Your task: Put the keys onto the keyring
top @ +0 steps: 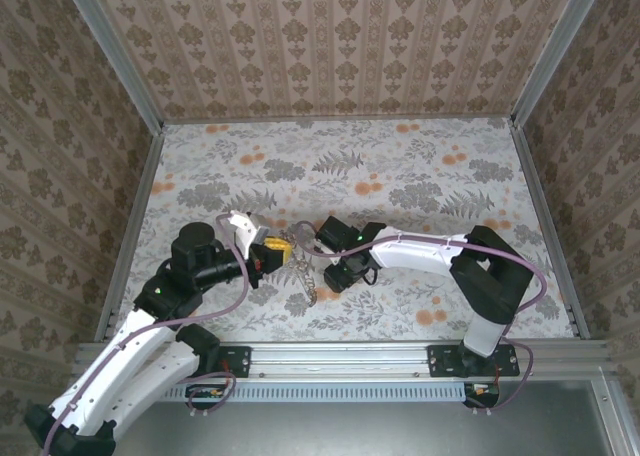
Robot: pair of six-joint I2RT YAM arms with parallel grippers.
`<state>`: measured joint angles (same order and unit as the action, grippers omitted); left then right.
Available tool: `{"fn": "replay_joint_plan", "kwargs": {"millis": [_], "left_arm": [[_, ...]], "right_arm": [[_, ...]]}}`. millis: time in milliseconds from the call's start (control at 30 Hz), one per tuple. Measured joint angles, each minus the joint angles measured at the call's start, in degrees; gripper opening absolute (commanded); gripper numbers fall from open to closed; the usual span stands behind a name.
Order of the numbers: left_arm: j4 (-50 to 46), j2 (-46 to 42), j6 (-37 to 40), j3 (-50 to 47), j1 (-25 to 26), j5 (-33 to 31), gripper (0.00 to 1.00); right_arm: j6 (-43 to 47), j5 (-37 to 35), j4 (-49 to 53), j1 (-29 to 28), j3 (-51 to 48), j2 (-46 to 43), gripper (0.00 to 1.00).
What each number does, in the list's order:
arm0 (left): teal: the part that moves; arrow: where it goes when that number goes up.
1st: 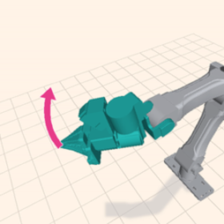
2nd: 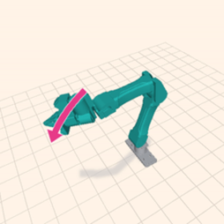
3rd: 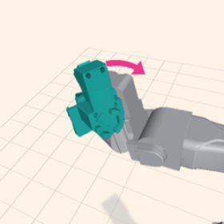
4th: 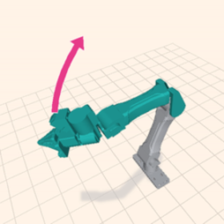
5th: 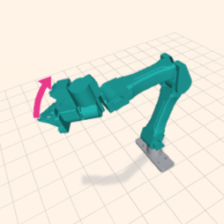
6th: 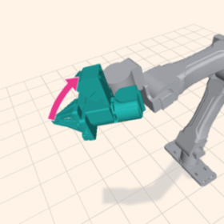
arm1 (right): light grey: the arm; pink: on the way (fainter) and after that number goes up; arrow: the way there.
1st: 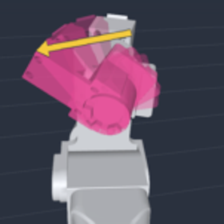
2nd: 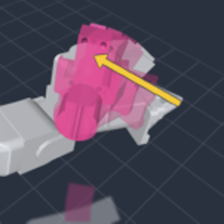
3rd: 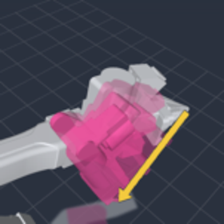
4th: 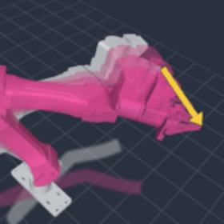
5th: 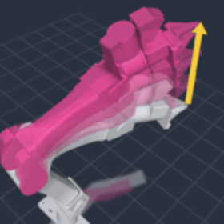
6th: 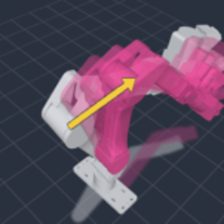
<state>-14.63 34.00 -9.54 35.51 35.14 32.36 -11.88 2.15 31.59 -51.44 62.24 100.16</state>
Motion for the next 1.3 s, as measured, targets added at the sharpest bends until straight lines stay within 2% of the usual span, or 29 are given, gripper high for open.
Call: {"fn": "replay_joint_plan", "kwargs": {"millis": [733, 967, 1300], "left_arm": [[1.5, -1.2, -1.2, -0.3, -0.4, 1.9, 0.0], [1.5, -1.2, -1.3, -0.3, -0.4, 2.0, 0.0], [1.5, -1.3, -1.3, -0.3, -0.4, 2.1, 0.0]], "right_arm": [[1.3, -0.3, 1.7, -0.4, 1.7, 3.5, 0.27], [1.6, -0.3, 1.9, -0.6, 2.3, 3.8, 0.16], [1.6, 0.0, 1.6, -0.6, 2.8, 3.8, 0.04]]}}
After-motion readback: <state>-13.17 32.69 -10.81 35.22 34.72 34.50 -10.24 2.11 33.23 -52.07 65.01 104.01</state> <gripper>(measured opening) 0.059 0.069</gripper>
